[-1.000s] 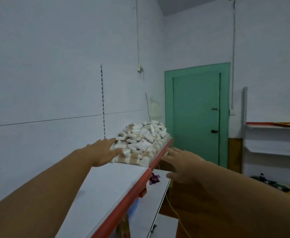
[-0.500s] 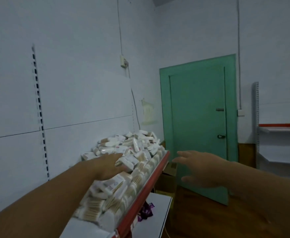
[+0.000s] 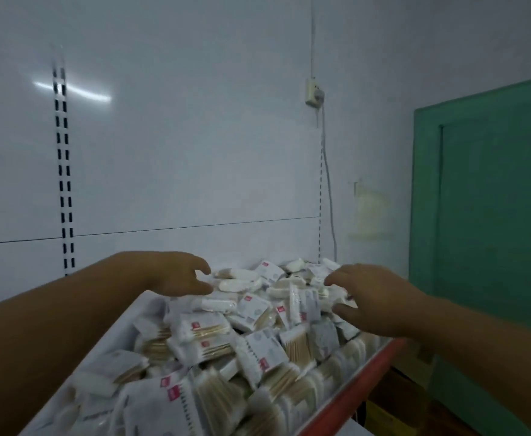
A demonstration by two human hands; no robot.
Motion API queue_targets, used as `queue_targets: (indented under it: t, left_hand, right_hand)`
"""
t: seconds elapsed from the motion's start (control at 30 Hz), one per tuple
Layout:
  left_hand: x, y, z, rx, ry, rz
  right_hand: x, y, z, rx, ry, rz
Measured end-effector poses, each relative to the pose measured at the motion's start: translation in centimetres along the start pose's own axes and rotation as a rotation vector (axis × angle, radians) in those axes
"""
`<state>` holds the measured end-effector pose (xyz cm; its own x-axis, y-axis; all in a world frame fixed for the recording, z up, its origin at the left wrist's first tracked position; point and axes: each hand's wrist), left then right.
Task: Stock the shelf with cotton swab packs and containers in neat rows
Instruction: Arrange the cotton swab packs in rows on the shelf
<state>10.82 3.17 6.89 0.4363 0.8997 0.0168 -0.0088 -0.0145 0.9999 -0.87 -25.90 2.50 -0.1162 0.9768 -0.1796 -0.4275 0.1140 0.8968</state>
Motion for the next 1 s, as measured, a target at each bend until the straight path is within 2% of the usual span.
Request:
queue_targets:
  t: [0.1, 0.17, 0.3, 0.4, 0.5, 0.6, 0.7, 0.73, 0.8, 0.9, 0.93, 1.0]
  left_hand:
    - [1.4, 0.0, 1.5, 0.016, 0.052, 0.013]
    - [1.9, -0.3, 2.9, 0.018, 0.054, -0.014]
    - [2.4, -0.9, 6.3, -0.002, 0.076, -0.019]
    - [3.3, -1.0, 8.3, -0.090, 0.102, -0.070]
    - [4.2, -2.0, 8.8, -0.091, 0.125, -0.057]
    - [5.2, -2.7, 8.5, -0.153, 0.154, -0.069]
    - [5.3, -2.5, 8.2, -0.311, 0.235, -0.129]
    - [5.2, -2.3, 8.3, -0.392, 0.263, -0.227]
    - [4.3, -1.6, 8.3, -0.469, 0.308, -0.605]
    - [1.5, -1.0, 9.3, -0.181, 0.300, -1.306]
    - [0.4, -1.2, 9.8, -0.163, 0.249, -1.501]
    - [-0.6, -1.8, 10.8, -0.321, 0.223, -1.740]
  right_hand:
    - [0.6, -2.8, 6.8, -0.073, 0.057, 0.161]
    - [1.1, -4.8, 11.0, -0.054, 0.111, 0.233]
    - [1.0, -8.1, 17.8, 0.082, 0.216, 0.121]
    - [0.5, -9.2, 22.0, 0.148, 0.283, 0.145]
    - [0.8, -10.2, 24.4, 0.197, 0.419, 0.118]
    - [0.4, -10.5, 25.4, 0.140, 0.523, 0.110]
    - [-1.4, -10.4, 25.7, -0.049, 0.581, 0.142]
    - [-2.2, -10.3, 25.7, -0.125, 0.588, 0.178]
    - [-3.0, -9.6, 25.7, -0.305, 0.641, 0.319]
    - [-1.9, -7.9, 25.7, -0.584, 0.821, 0.492]
    - [-1.1, -7.6, 25.8, -0.638, 0.871, 0.533]
    - [0.4, -7.3, 26.0, -0.561, 0.914, 0.637]
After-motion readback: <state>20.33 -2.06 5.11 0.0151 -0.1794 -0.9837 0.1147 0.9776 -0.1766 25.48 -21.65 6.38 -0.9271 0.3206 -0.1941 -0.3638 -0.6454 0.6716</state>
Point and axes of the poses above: each hand's wrist, its own z-axis towards the middle knuckle, its own y-axis out of the back of the hand, x = y × z, and after that the axes turned 3 degrees about y, right-handed
